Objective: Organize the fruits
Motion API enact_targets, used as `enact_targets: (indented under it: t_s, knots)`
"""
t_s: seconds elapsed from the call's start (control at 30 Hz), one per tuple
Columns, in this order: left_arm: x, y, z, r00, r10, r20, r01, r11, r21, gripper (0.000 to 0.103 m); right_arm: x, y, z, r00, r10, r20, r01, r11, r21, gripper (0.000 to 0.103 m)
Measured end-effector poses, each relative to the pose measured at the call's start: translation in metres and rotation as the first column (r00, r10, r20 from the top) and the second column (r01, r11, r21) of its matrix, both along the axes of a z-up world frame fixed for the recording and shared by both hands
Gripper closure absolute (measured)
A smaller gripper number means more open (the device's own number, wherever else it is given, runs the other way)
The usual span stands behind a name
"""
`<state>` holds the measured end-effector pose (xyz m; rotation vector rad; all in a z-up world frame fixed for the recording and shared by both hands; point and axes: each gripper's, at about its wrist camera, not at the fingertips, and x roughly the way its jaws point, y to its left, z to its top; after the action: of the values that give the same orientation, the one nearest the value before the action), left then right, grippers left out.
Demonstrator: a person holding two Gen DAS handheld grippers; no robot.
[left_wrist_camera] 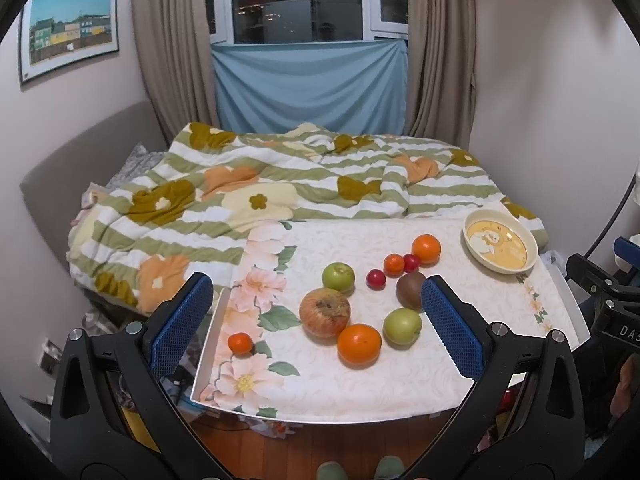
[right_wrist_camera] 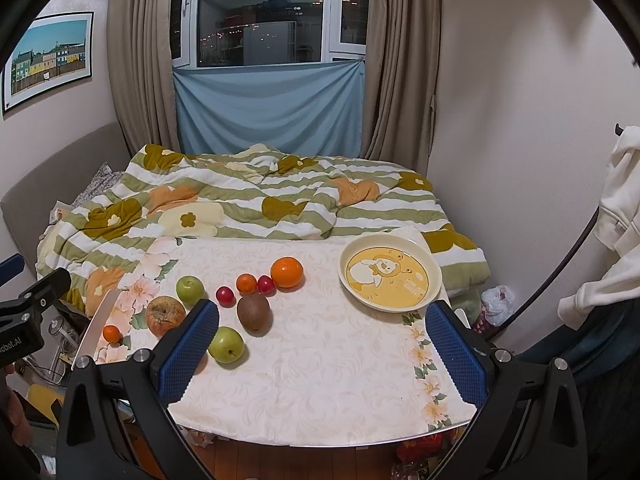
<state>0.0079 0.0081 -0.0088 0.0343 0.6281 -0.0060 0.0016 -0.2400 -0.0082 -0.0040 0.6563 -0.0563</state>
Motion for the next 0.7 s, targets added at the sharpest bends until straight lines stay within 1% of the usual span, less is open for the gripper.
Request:
enact_targets:
  t_s: [0.7]
  knots:
    - [0.0002,-0.0013,-0.0007,1.000,0.003,-0.001,-0.003,1.000,-0.001,0.000,0.0011,0.0014,0.0001,1.000,-0.001,-0.001,0.001,1.000,-0.001,0.000]
